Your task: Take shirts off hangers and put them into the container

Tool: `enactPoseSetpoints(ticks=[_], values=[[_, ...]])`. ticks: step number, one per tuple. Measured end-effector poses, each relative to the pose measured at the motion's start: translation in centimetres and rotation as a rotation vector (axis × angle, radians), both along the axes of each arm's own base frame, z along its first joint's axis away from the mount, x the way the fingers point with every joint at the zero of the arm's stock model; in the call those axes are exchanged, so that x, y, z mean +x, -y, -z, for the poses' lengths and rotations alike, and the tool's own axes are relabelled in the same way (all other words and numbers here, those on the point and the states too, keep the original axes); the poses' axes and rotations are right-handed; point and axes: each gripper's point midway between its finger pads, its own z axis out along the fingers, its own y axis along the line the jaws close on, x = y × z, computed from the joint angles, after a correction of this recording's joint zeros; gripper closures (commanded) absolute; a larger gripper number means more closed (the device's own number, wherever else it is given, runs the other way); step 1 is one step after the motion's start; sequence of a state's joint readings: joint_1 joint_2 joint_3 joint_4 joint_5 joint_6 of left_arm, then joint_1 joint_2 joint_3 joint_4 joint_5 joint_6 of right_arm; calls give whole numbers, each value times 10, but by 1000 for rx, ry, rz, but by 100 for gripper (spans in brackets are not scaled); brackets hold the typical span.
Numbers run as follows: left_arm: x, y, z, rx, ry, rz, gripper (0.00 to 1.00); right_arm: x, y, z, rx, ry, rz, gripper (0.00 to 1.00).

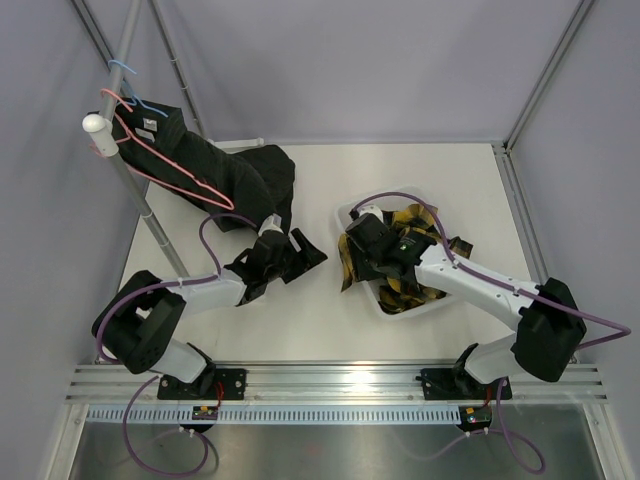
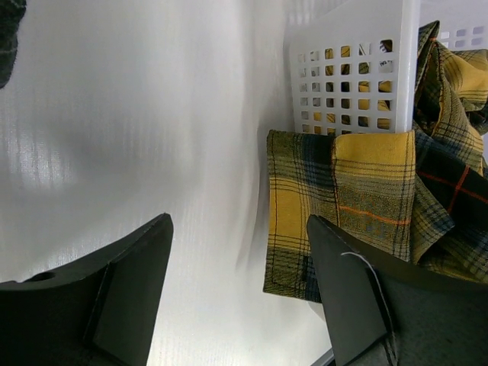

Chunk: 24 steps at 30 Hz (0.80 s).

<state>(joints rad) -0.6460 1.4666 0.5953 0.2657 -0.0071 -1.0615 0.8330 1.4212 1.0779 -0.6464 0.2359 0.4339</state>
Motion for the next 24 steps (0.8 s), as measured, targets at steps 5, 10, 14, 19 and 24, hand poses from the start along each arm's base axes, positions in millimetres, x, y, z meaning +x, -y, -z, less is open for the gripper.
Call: enactPoseSetpoints(ticks=[5,10,14,19,24], values=[[-1,2,-1,-8,1,9,24,4,-2,2,-9,1,4,56],[0,3,-4,-17,9,13,24,7,-5,3,-12,0,4,64],[0,4,-4,-20,10,16,24,9,-7,2,-11,2,5,66],[-2,4,-2,-20,9,22,24,12,-9,-2,-5,13,8,66],[-4,3,0,-18,5,28,23,15,-12,-9,7,27,9,67]])
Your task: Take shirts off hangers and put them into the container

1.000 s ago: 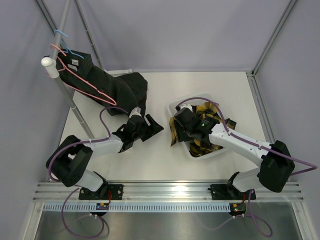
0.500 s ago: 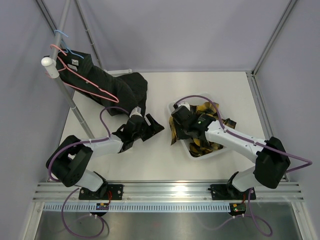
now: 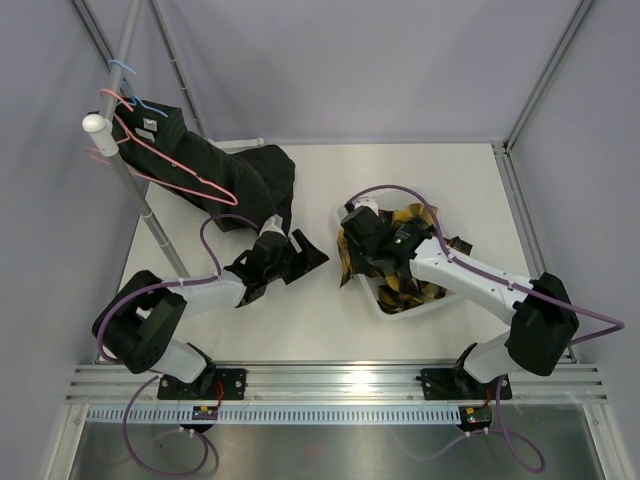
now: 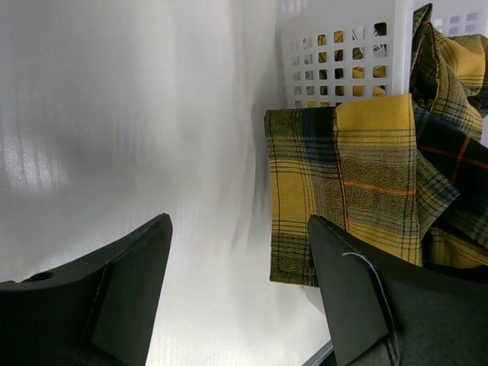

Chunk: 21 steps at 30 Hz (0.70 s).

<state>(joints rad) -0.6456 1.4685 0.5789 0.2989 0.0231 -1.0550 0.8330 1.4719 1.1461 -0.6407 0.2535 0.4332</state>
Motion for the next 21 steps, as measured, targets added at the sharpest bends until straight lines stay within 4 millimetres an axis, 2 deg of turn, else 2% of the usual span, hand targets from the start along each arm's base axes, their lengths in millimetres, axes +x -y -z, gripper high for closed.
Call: enactPoseSetpoints(ticks=[1,2,5,14,17,21], values=[[0,0,0,-2,2,1,23,1,-1,-1,2,2,0,70],[0,1,-1,-3,3,1,23,2,-2,-3,6,5,0,84],[0,1,-1,-6,5,3,23,4,-4,-4,5,8,-1,100],[-1,0,1,-1,0,3,23,15,-8,-2,-22,16,15,100],[-1,-3,3,4,-1,2,23,20,-7,-10,-31,40,29,100],[-1,-6,3,11,1,-1,22,32,-2,-34,-55,103,57,100]])
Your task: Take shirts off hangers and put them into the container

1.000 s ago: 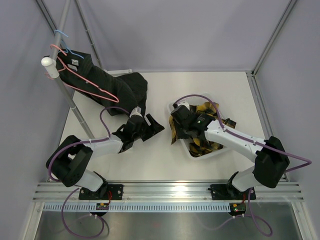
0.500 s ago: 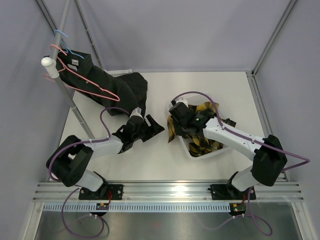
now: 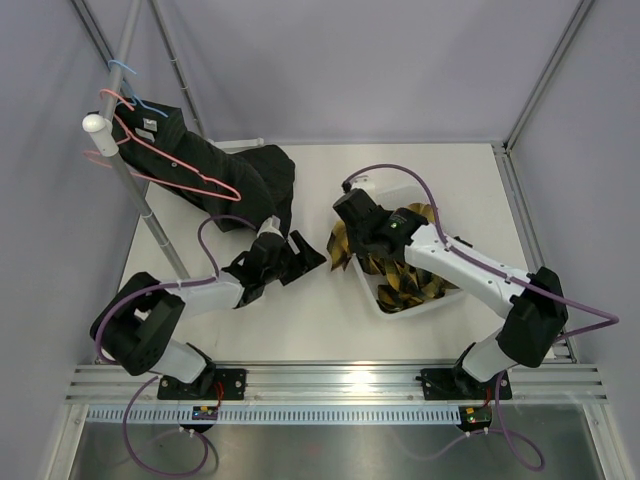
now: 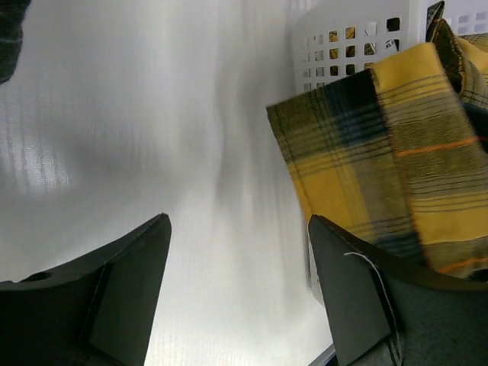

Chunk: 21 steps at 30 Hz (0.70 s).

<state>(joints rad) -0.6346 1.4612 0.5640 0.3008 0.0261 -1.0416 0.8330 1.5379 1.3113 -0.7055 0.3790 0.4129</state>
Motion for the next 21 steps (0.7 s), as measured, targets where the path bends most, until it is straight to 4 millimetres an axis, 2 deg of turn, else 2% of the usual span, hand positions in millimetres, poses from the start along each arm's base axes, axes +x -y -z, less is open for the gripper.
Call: enactPoseSetpoints(ticks=[4,6,9,11,14,16,18,21], values=[[-2,-2,-4,6,8,6,22,17,7,-41,-1,81,35,100],[-2,-2,-9,3,21,9,22,28,16,-65,10,129,71,100],[-4,-4,-15,-3,38,12,22,44,43,-91,15,177,144,100],[-5,-5,-18,-6,45,14,22,51,67,-97,1,191,204,100],[-7,-6,-21,-2,49,17,22,57,99,-93,-41,185,285,100],[-8,-7,-23,-1,54,19,21,54,114,-80,-78,157,315,100],[-9,-8,-27,-2,62,22,21,47,122,-59,-117,112,327,100],[-10,-8,-34,-8,80,29,21,32,127,-13,-165,13,326,100]])
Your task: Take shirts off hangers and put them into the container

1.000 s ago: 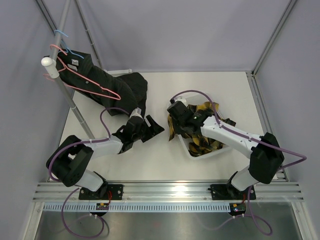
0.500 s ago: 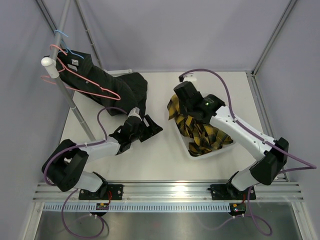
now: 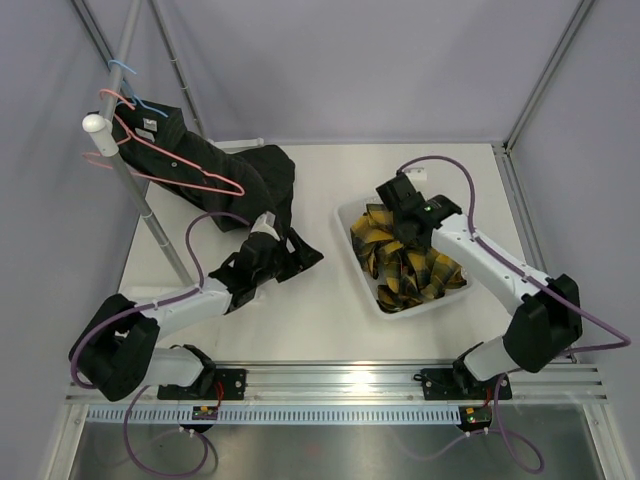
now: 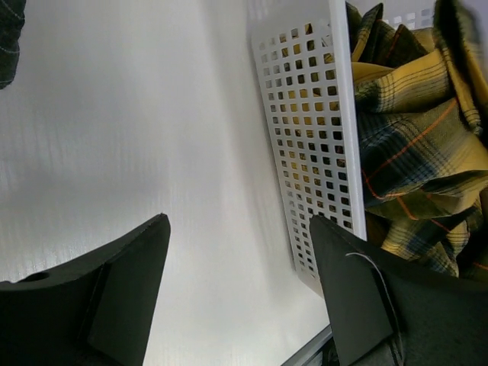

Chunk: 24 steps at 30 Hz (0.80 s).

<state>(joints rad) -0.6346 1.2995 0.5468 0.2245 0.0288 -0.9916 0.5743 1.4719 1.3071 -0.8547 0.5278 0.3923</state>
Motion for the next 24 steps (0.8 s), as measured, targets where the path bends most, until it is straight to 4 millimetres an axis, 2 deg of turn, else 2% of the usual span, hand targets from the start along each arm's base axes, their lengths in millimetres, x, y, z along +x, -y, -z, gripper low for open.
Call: enactPoseSetpoints(ticks=[3,6,7,8,10,15,18,24], values=[[-2,1,-7,-7,15,15,21,-12,-5,49,3,-112,-2,99],[-9,5,-14,-6,36,45,21,-20,-10,93,8,-206,5,87],[-12,7,-17,-8,41,57,21,-21,-11,102,9,-225,8,78],[-16,9,-20,-5,44,73,21,-22,-13,109,14,-241,11,77],[-23,14,-25,-2,54,102,21,-20,-16,114,18,-246,14,75],[-44,21,-44,9,91,155,20,-15,-18,114,39,-247,27,74],[-51,22,-59,12,122,165,20,-5,-18,120,49,-265,56,71],[-58,17,-81,11,167,157,20,13,1,140,99,-309,150,71]])
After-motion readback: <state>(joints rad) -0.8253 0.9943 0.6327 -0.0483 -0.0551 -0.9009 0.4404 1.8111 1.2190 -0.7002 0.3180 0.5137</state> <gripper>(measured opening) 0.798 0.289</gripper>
